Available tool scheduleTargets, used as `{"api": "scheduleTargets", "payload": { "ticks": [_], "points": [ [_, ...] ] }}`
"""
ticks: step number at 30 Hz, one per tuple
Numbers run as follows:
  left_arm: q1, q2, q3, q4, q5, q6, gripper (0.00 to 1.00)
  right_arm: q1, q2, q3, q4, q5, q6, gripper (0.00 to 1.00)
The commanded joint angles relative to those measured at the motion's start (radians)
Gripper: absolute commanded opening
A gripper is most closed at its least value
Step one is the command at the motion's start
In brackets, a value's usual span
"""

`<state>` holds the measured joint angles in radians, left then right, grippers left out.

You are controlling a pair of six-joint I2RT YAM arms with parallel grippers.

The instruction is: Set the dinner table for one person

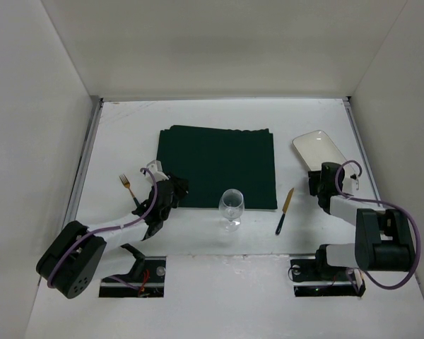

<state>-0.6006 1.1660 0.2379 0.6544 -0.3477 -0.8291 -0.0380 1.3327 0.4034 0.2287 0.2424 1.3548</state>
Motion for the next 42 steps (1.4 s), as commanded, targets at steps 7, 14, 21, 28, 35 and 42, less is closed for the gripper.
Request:
{"api": "scheduleTargets", "payload": {
  "ticks": [7, 14, 21, 28, 35, 42],
  "points": [
    [-0.009, 0.026, -0.005, 0.076, -0.005, -0.011, 0.22, -0.125, -0.089, -0.023, 0.017, 0.072, -0.074, 0.51],
    [-0.020, 0.054, 0.001, 0.090, -0.005, -0.015, 0.22, -0.228, -0.011, 0.012, 0.034, -0.005, -0.082, 0.59],
    [-0.014, 0.055, -0.002, 0.091, -0.005, -0.018, 0.22, -0.277, 0.095, 0.055, 0.069, -0.060, -0.078, 0.32],
    [-0.009, 0.063, -0.002, 0.094, -0.007, -0.022, 0.22, -0.287, 0.071, 0.032, 0.064, -0.081, -0.083, 0.12],
    [-0.015, 0.077, 0.000, 0.103, -0.010, -0.022, 0.22, -0.282, 0.108, 0.057, 0.077, -0.086, -0.083, 0.43],
    [-0.003, 0.069, -0.003, 0.103, -0.010, -0.018, 0.22, -0.279, 0.164, 0.074, 0.118, -0.129, -0.074, 0.45]
  ]
}}
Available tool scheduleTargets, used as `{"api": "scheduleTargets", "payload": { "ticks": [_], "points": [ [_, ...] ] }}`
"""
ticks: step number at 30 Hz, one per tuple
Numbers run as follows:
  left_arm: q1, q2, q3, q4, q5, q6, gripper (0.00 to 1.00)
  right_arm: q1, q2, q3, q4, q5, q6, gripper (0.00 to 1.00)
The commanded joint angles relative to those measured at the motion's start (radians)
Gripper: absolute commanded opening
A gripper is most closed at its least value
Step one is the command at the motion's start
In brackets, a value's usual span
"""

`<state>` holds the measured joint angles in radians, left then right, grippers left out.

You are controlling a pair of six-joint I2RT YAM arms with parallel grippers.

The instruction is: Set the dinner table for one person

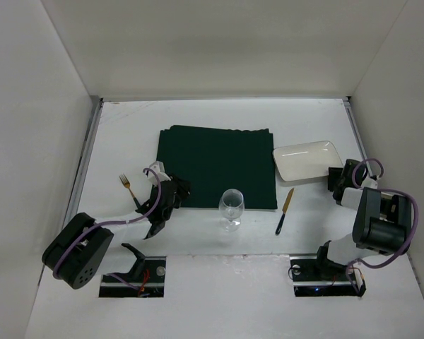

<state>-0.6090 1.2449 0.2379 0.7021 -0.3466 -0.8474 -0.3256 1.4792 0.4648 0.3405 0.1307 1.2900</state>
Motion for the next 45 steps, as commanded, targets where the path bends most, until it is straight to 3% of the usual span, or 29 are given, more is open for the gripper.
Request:
{"api": "scheduleTargets", "payload": {
  "ticks": [1, 10, 11, 12, 19, 26, 32, 36, 40, 45],
  "points": [
    [0.005, -0.007, -0.003, 0.056, -0.008, 0.001, 0.22, 0.009, 0.018, 0.012, 0.006, -0.017, -0.009, 0.45],
    [0.015, -0.016, -0.005, 0.053, -0.014, 0.007, 0.22, 0.009, 0.018, 0.012, 0.006, -0.017, -0.009, 0.45],
    [0.015, -0.016, -0.005, 0.051, -0.014, 0.007, 0.22, -0.009, 0.102, -0.009, 0.204, -0.155, 0.043, 0.06],
    [0.015, -0.013, -0.003, 0.054, -0.015, 0.008, 0.22, -0.014, 0.074, -0.014, 0.210, -0.152, 0.049, 0.05],
    [0.012, -0.002, 0.006, 0.056, -0.015, 0.010, 0.22, -0.017, -0.060, 0.020, 0.103, -0.137, 0.019, 0.04],
    [0.015, -0.013, 0.000, 0.056, -0.017, 0.011, 0.22, -0.016, -0.174, -0.011, 0.149, -0.131, 0.034, 0.03],
    [0.013, -0.007, 0.005, 0.056, -0.014, 0.013, 0.22, -0.016, -0.336, 0.034, 0.071, -0.131, 0.037, 0.03],
    [0.012, -0.009, 0.005, 0.056, -0.015, 0.013, 0.26, 0.010, -0.424, 0.046, 0.031, -0.128, 0.040, 0.03],
    [0.016, -0.004, 0.009, 0.056, -0.006, 0.005, 0.32, 0.116, -0.464, 0.034, 0.029, -0.099, 0.060, 0.03],
    [0.019, -0.024, 0.021, 0.048, -0.006, -0.002, 0.42, 0.340, -0.455, 0.025, 0.066, 0.018, 0.136, 0.03]
  ]
}}
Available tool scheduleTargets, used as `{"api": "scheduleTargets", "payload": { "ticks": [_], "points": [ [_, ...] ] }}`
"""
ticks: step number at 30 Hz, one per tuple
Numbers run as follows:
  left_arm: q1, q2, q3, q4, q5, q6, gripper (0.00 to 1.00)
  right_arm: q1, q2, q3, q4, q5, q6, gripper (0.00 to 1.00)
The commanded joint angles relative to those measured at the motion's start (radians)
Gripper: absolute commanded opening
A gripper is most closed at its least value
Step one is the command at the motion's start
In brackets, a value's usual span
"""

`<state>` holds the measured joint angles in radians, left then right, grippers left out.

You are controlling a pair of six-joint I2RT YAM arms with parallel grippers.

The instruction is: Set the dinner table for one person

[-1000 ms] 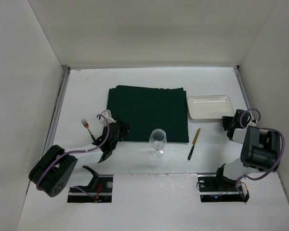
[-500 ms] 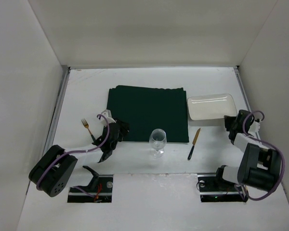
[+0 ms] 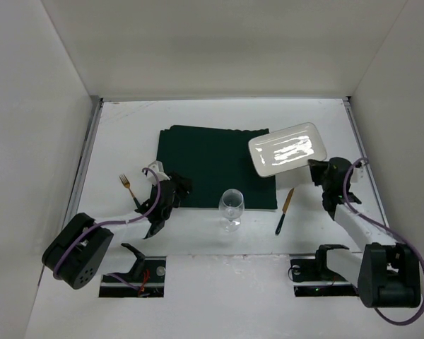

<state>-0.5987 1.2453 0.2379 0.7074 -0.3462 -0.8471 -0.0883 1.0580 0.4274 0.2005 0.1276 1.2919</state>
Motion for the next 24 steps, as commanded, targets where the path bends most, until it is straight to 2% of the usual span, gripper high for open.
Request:
{"api": "scheduleTargets", "payload": {
  "ticks": [1, 6, 12, 17, 24],
  "points": [
    [0.009, -0.036, 0.021, 0.040, -0.007, -0.004, 0.44, 0.156, -0.021, 0.063, 0.226, 0.050, 0.153, 0.04],
    [0.010, -0.122, 0.043, -0.034, -0.002, -0.012, 0.47, 0.386, 0.088, 0.111, 0.298, 0.194, 0.237, 0.04],
    [0.009, -0.173, 0.125, -0.141, 0.032, -0.021, 0.48, 0.508, 0.282, 0.177, 0.424, 0.190, 0.313, 0.04],
    [0.015, -0.113, 0.216, -0.264, 0.059, 0.005, 0.46, 0.574, 0.385, 0.214, 0.491, 0.196, 0.375, 0.04],
    [0.003, 0.044, 0.308, -0.282, 0.085, 0.022, 0.44, 0.644, 0.511, 0.266, 0.551, 0.219, 0.460, 0.04]
  ]
}}
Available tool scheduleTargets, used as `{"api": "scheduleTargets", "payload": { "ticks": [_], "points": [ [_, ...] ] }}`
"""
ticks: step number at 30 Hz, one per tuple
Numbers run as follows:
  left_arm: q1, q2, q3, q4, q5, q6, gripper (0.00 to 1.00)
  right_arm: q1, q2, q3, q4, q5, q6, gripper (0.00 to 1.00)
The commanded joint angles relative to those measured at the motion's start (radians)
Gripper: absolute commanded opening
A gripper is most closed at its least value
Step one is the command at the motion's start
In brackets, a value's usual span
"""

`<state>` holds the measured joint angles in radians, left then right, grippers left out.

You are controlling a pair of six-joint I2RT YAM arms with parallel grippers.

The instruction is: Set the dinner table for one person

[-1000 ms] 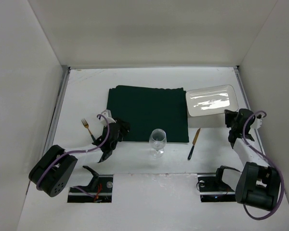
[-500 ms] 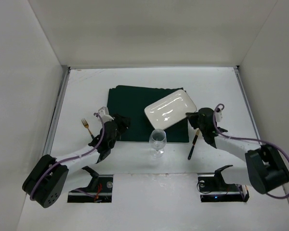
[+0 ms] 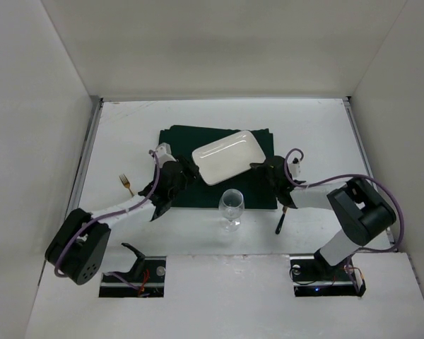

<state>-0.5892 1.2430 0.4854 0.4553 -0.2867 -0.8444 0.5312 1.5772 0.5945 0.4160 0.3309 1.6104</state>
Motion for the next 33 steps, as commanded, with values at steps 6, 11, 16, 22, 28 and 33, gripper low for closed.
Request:
{"api": "scheduleTargets", "payload": {
  "ticks": [6, 11, 16, 22, 28, 33],
  "points": [
    [0.015, 0.159, 0.120, -0.015, 0.030, 0.039, 0.41, 0.052, 0.050, 0.105, 0.342, 0.017, 0.171, 0.05],
    [0.007, 0.236, 0.151, -0.014, 0.029, 0.047, 0.28, 0.060, 0.072, 0.084, 0.372, 0.020, 0.194, 0.05],
    [0.033, 0.253, 0.173, -0.014, 0.024, 0.059, 0.11, 0.091, 0.075, 0.064, 0.374, 0.025, 0.197, 0.11],
    [0.084, 0.309, 0.246, -0.020, 0.089, 0.103, 0.05, 0.147, 0.053, 0.005, 0.377, 0.033, 0.160, 0.14],
    [0.139, 0.323, 0.254, -0.027, 0.118, 0.107, 0.04, 0.207, 0.023, -0.041, 0.368, 0.025, 0.129, 0.13],
    [0.171, 0.309, 0.251, -0.035, 0.104, 0.102, 0.04, 0.255, -0.012, -0.056, 0.333, 0.033, 0.083, 0.13]
  ]
}}
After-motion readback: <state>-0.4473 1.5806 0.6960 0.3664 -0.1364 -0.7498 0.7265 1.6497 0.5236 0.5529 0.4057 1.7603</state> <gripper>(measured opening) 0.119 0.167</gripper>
